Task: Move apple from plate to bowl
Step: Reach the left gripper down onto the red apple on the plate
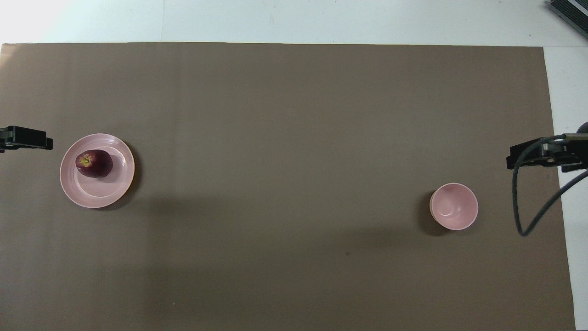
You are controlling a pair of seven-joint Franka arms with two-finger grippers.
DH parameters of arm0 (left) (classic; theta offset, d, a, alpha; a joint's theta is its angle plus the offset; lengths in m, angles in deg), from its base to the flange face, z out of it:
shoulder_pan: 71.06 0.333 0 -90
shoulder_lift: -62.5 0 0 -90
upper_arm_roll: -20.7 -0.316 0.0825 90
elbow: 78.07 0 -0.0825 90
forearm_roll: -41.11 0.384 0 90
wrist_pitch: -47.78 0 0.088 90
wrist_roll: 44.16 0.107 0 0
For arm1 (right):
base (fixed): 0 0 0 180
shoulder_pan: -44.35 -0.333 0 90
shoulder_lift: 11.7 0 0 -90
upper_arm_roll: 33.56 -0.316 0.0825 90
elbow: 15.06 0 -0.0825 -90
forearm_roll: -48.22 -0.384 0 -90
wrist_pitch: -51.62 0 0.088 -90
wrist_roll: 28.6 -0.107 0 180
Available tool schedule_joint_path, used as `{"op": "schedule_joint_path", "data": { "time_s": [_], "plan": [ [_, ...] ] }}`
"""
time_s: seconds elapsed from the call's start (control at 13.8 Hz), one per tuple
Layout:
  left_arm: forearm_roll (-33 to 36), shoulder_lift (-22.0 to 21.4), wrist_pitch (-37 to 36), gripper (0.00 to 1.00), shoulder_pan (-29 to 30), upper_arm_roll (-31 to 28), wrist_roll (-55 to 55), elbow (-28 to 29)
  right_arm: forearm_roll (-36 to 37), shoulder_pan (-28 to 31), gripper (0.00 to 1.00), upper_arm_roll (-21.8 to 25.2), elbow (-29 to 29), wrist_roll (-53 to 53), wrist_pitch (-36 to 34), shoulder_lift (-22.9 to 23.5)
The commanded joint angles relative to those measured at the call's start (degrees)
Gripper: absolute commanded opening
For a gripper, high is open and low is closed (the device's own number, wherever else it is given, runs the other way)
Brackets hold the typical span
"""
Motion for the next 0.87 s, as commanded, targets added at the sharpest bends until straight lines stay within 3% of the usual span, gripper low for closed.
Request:
{"op": "schedule_joint_path", "data": {
  "time_s": [0.0,0.29,0.44,0.8],
  "plan": [
    [0.3,3.6,6.7,1.0,1.2,0.5,0.9,3.4,-0.5,0.7,1.0,-0.1,1.1,-0.5,-0.1,-1.2],
    [0.3,9.1,18.1,1.0,0.6,0.5,0.9,10.5,0.5,-0.1,1.0,-0.3,1.3,-0.6,-0.1,-1.3],
    [0.8,9.2,21.5,1.0,0.8,0.5,1.9,14.3,0.4,0.5,1.0,-0.2,1.4,-0.4,-0.2,-1.3],
    [0.8,9.6,26.3,1.0,0.2,0.6,1.7,17.3,0.0,0.5,1.0,-0.1,1.4,-0.9,-0.5,-1.3]
  ]
}}
